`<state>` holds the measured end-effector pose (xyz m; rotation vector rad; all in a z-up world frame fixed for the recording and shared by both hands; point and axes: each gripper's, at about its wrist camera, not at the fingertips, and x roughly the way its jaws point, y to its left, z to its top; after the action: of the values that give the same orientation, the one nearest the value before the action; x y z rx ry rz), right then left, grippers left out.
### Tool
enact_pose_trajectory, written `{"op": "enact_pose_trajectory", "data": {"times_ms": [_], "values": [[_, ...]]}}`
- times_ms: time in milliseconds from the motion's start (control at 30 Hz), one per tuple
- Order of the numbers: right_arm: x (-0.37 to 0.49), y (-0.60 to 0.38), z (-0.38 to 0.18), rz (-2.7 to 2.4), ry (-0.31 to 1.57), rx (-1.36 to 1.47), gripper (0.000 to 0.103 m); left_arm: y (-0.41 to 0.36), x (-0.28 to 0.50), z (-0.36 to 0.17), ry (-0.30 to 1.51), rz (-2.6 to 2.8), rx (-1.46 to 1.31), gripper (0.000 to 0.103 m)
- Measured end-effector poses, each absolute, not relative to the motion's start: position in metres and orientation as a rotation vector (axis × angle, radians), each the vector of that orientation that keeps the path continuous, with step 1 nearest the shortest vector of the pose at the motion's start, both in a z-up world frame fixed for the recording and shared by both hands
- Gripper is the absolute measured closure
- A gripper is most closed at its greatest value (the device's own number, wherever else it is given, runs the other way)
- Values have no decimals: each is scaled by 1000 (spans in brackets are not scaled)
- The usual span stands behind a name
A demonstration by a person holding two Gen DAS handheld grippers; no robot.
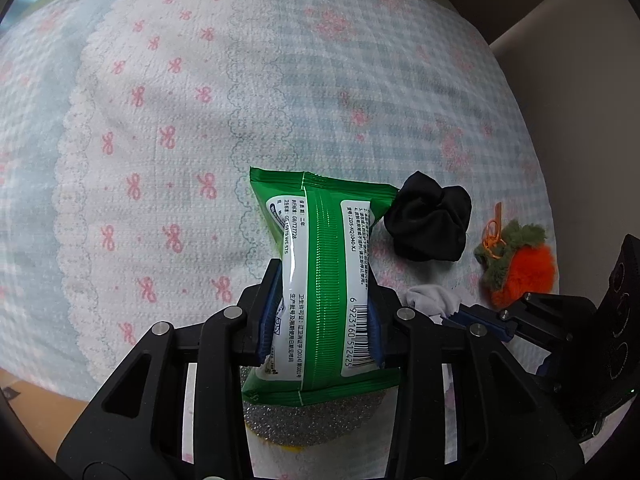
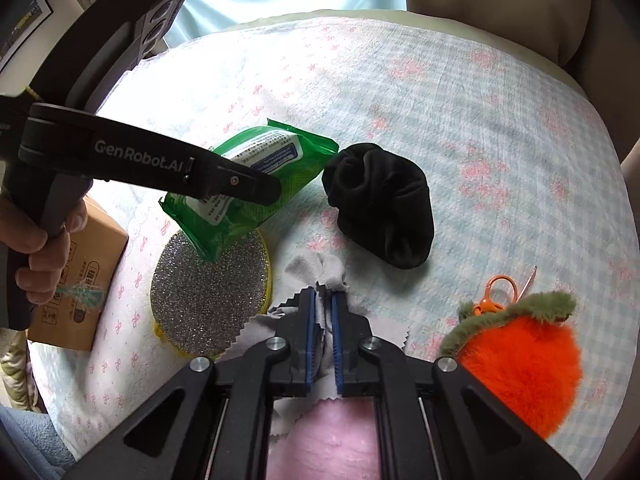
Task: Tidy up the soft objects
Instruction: 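Lift both items and carry them over the cardboard box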
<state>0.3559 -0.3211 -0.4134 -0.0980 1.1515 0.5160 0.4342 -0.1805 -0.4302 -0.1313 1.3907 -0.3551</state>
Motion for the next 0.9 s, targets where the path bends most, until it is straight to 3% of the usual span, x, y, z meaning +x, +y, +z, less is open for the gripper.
{"op": "enact_pose_trajectory", "data": {"times_ms": [367,900], "values": [[327,-330,-350,457,1042,-27,96,-159,410,-382,1318,-348,-185,71],[245,-233,-166,435,867,-15,96,-55,290,-193,1087,-307,-220,71]]}}
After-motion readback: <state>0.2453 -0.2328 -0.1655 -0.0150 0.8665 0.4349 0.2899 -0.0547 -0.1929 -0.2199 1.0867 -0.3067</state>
